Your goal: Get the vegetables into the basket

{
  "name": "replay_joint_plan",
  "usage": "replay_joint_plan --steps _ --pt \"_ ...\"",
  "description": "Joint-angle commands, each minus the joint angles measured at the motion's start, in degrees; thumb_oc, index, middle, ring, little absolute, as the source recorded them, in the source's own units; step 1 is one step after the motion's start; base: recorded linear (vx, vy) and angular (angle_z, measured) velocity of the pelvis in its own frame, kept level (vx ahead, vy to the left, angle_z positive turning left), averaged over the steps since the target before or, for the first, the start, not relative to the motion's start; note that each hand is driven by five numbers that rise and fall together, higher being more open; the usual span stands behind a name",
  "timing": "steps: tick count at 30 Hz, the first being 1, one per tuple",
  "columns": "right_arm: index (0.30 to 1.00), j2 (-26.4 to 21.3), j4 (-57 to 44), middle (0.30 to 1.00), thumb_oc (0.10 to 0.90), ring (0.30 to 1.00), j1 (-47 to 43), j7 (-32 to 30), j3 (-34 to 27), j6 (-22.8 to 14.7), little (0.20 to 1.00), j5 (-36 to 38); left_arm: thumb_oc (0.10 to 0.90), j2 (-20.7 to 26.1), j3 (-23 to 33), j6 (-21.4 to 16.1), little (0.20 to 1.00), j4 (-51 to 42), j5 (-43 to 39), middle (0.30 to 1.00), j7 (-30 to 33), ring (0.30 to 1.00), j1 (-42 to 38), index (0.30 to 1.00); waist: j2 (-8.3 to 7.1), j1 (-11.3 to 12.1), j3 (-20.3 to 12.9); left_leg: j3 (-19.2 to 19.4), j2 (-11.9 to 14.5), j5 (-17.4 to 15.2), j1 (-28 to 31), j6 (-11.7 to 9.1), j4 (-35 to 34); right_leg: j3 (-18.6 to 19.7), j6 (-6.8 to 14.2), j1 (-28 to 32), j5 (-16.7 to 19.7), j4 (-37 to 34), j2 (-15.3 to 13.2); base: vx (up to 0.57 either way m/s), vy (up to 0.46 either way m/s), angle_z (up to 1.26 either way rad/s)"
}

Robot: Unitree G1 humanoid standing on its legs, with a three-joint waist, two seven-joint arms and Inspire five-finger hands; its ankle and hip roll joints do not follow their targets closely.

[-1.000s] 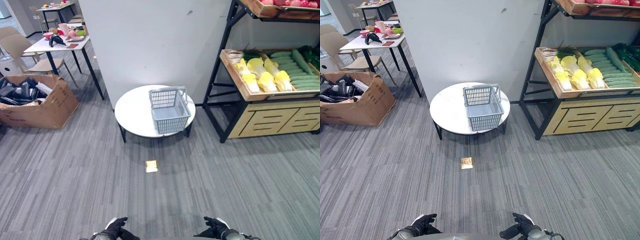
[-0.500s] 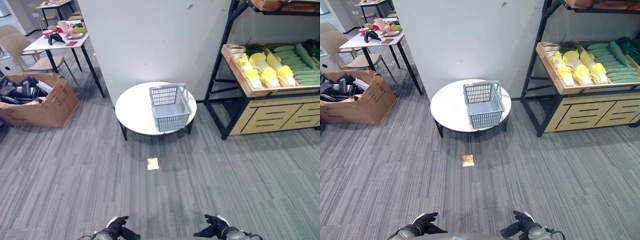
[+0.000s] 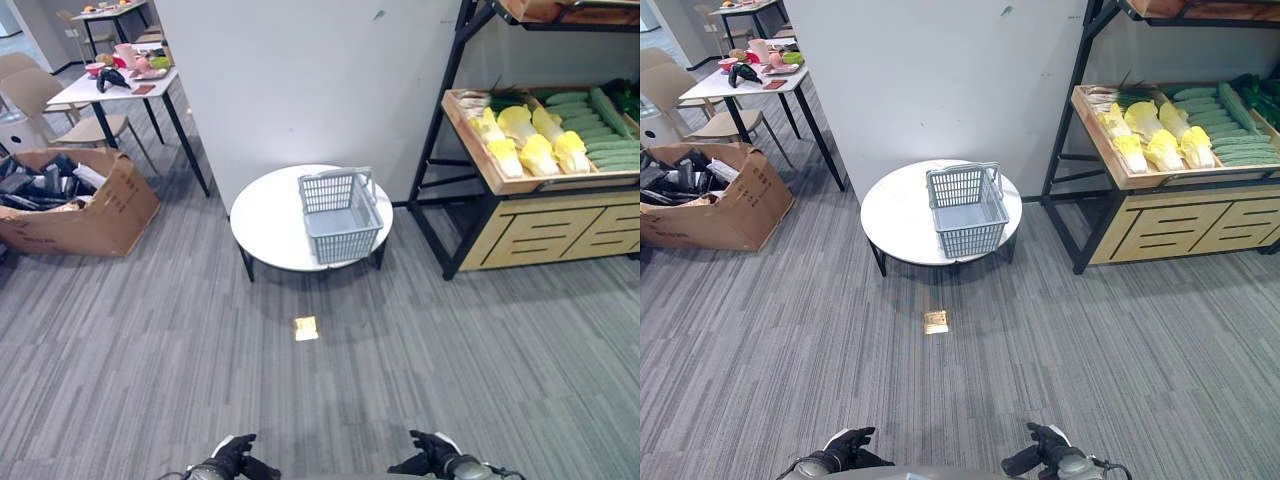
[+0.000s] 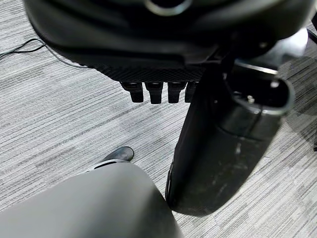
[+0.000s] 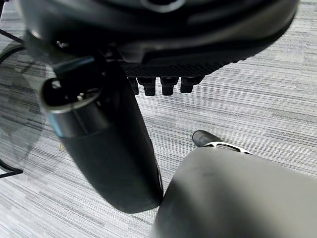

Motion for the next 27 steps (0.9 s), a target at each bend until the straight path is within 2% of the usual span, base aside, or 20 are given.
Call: replay_joint_plan --steps 1,21,27 --pt "1.000 -0.8 4.5 1.000 0.900 1.000 -1.3 0.5 1.7 0.0 1.000 0.4 0.900 -3.2 -1.9 -0.1 1.000 4.8 -0.5 1.000 -0.7 1.000 -1.4 1.000 -1.00 0.1 -0.3 2.4 1.2 1.6 -1.8 -3.2 -0.8 -2.4 6.7 -1.3 2.5 -0.1 -4.4 0.00 0.000 0.00" --pt "1.000 -1.0 4.3 1.000 0.900 1.000 -1.7 0.7 2.4 0.3 1.000 -0.6 0.900 -3.3 -2.3 0.1 1.000 4.6 -1.1 1.000 -1.0 1.000 -1.8 1.000 -1.50 0.3 0.0 2.3 0.9 1.3 -1.9 -2.9 -0.8 -2.5 6.9 -1.1 2.5 -0.1 -4.6 0.00 0.004 0.00" --pt "1.000 -0.9 4.2 1.000 0.900 1.000 -1.7 0.8 2.2 0.6 1.000 -0.6 0.900 -3.0 -1.9 0.3 1.000 5.0 -0.4 1.000 -0.6 1.000 -2.1 1.000 -1.91 0.8 0.2 2.2 0.2 0.8 -1.9 -2.3 -0.8 -2.6 7.3 -1.1 2.8 0.2 -5.3 0.03 0.051 0.00"
